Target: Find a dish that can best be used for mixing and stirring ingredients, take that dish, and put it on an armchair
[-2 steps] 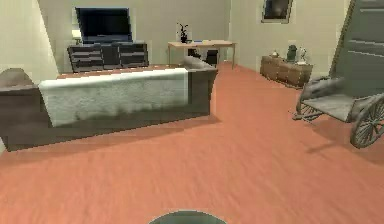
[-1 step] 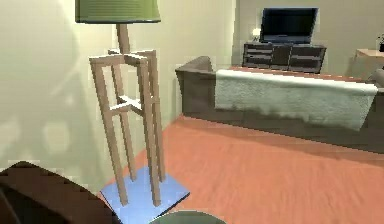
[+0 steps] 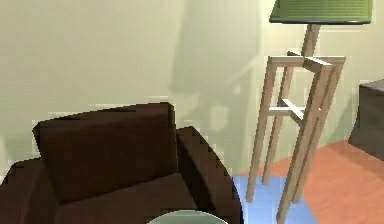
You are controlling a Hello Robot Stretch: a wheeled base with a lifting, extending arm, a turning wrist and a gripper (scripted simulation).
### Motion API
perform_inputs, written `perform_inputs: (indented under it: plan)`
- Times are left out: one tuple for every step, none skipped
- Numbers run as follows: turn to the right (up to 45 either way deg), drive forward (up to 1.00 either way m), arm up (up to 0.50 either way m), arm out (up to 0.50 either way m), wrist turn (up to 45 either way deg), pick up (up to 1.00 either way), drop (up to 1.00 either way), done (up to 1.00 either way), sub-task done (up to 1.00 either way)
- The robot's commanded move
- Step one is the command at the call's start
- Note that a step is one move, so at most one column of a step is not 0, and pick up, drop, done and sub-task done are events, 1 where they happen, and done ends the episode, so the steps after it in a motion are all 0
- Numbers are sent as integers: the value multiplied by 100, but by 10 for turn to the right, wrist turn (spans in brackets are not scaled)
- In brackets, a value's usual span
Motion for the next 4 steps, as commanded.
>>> perform_inputs:
  plan:
    - [-420, 0, 0, 0, 0, 0, 0, 0, 0]
    - [450, 0, 0, 0, 0, 0, 0, 0, 0]
    - [450, 0, 0, 0, 0, 0, 0, 0, 0]
    - [450, 0, 0, 0, 0, 0, 0, 0, 0]
